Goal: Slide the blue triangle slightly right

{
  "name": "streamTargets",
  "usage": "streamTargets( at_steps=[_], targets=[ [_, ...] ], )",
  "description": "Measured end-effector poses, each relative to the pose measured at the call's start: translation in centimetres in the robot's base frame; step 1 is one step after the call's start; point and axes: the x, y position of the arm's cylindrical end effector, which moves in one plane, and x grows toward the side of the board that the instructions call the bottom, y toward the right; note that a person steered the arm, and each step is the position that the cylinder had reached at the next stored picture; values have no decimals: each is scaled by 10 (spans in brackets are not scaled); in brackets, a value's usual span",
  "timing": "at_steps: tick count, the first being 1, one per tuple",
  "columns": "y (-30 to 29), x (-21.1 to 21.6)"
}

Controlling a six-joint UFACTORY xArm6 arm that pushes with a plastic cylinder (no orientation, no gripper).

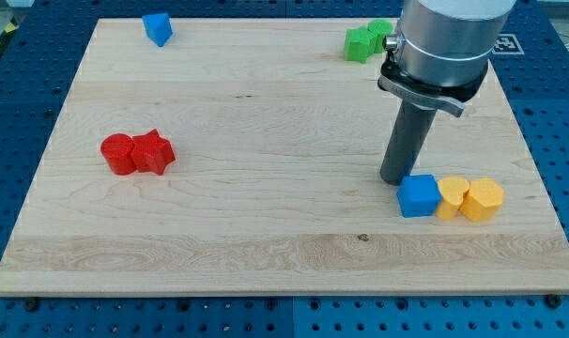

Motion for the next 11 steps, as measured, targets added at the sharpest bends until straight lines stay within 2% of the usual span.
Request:
streamTargets(
  at_steps=[1,2,4,7,8,9,11],
  targets=[
    [0,-1],
    [-32,-29],
    [-162,-113],
    [-422,-261],
    [-428,-297],
    [-424,-305],
    [-364,-305]
  ],
)
